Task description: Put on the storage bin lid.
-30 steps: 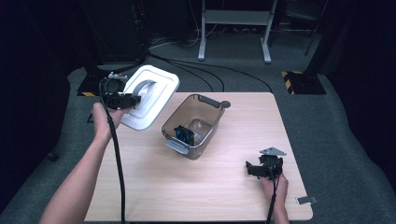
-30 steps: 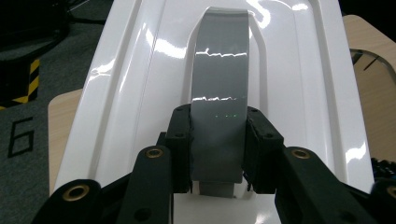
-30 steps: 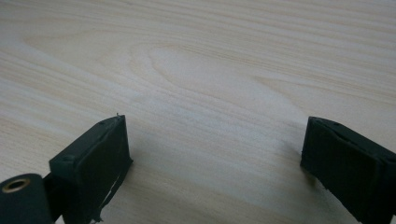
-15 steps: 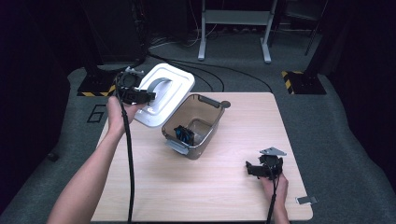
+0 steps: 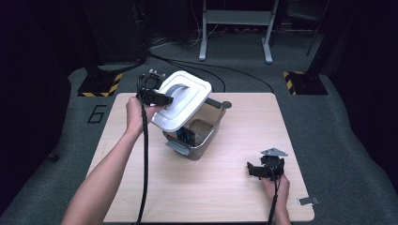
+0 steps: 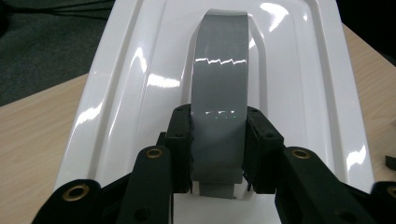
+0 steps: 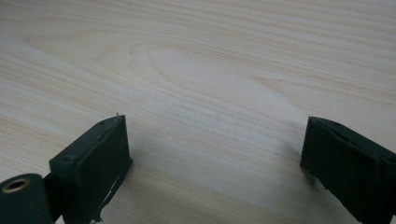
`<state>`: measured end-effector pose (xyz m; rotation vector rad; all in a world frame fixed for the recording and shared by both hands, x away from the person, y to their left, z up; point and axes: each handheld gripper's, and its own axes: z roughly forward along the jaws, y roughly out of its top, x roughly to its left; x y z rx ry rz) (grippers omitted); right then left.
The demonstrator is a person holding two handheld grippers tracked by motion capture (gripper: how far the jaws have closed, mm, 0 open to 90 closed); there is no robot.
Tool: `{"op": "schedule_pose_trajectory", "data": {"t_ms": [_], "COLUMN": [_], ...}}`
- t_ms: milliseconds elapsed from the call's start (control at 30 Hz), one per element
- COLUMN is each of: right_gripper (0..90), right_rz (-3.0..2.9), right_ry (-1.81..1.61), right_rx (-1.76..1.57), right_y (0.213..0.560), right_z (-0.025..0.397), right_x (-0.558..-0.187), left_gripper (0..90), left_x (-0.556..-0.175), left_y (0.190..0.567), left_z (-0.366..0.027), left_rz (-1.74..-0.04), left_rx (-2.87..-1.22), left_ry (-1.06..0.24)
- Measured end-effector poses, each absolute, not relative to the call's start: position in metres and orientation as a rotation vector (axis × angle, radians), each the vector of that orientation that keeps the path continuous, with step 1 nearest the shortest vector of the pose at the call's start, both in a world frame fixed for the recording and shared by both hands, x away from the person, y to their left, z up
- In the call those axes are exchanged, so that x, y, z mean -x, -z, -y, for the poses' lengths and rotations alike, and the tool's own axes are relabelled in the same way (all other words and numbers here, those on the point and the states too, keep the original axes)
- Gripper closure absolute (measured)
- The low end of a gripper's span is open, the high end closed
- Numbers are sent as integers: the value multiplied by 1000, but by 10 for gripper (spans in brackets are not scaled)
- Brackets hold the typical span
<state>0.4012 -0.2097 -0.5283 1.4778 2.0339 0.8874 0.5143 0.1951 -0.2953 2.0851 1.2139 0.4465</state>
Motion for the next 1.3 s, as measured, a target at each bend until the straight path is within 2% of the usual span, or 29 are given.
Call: {"op": "schedule_pose_trajectory", "data": {"t_ms": [667, 1300], "right_gripper": [68, 68], "right_rz": [-2038, -2038], "right_ry": [-882, -882], "right_rx": [-1475, -1474], "right_y": [528, 528], "right_z": [210, 210], "right_x": [-401, -401], "left_gripper": [670, 666], "left_x": [-529, -532], "left_y": [328, 339], "left_z": [-150, -136], "left_rz": [-1260, -1278], "left_rx": [-2196, -2237], "left_ry": [-358, -323]}}
